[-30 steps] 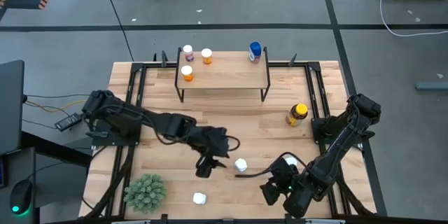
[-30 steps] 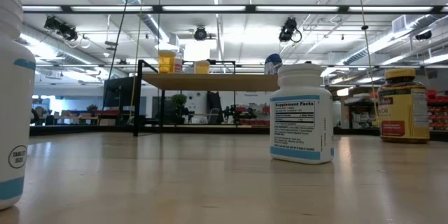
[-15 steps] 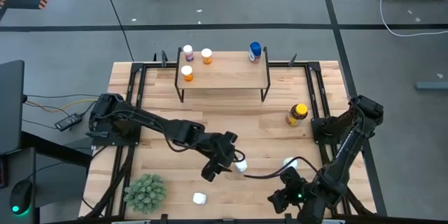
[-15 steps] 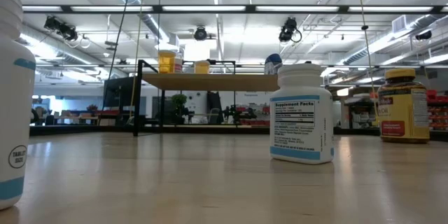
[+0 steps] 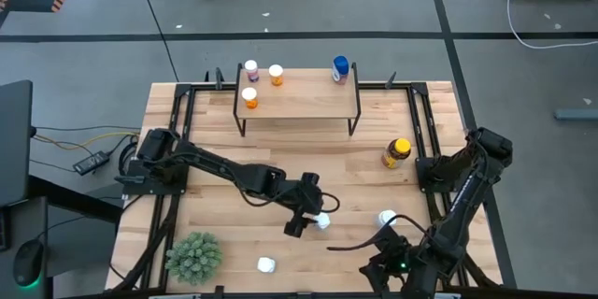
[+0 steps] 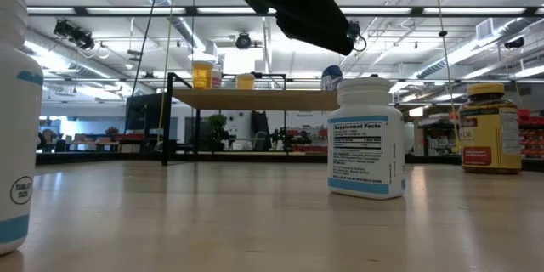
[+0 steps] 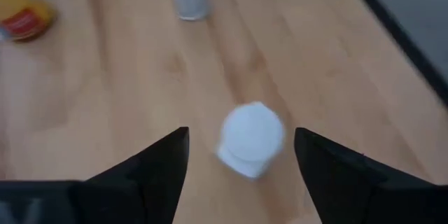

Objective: Pick and place medicine bottles onto shelf by color
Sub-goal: Put the top left white medicine bottle on the shelf

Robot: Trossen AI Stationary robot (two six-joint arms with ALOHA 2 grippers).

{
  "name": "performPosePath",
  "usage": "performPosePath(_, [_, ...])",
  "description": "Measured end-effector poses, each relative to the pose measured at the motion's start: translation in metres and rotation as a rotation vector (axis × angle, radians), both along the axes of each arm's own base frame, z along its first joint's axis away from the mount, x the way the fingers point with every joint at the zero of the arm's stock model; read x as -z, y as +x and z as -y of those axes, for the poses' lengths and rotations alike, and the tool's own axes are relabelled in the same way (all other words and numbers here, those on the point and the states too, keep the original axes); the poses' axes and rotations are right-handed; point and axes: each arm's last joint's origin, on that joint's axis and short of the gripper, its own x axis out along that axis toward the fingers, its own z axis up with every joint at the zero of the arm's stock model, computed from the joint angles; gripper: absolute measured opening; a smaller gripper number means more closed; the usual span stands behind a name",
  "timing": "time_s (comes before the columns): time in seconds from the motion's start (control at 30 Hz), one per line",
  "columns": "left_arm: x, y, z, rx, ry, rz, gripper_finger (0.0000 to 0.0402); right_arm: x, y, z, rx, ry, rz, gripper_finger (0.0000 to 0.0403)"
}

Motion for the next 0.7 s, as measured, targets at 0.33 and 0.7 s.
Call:
performPosePath(0.33, [0.005, 0.002, 0.015, 0.041, -0.087, 0.004, 0.0278, 0.0, -0.019, -0.011, -0.066, -0.043, 0.026, 0.0255])
performPosePath(0.7, [0.024, 0.008, 0.014, 0.076, -0.037, -0.021, 0.0323, 0.001, -0.02, -0.007, 0.025, -0.061, 0.059, 0.0255])
